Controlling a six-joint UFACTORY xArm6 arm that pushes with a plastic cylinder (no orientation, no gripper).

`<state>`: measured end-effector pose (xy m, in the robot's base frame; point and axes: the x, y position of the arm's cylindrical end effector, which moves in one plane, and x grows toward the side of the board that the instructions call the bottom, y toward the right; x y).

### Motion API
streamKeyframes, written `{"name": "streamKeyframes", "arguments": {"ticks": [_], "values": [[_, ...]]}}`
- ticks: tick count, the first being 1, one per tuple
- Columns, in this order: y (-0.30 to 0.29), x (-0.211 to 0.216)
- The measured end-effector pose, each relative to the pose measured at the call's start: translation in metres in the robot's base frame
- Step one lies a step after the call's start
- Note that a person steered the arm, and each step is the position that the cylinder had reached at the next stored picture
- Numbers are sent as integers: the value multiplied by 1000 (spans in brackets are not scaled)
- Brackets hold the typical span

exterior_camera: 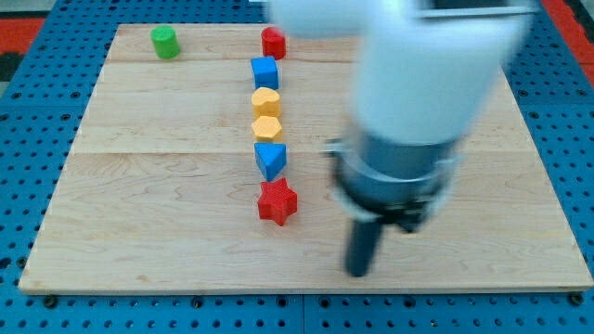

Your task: Move your arm towards the green circle

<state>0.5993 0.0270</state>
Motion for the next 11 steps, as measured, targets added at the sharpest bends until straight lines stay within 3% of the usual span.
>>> {"name": "streamKeyframes", "arguments": {"ticks": [2,5,8,9,11], "values": [[-124,-7],[-142,-22],[-227,-149],[-235,-228],[-234,-241]]}}
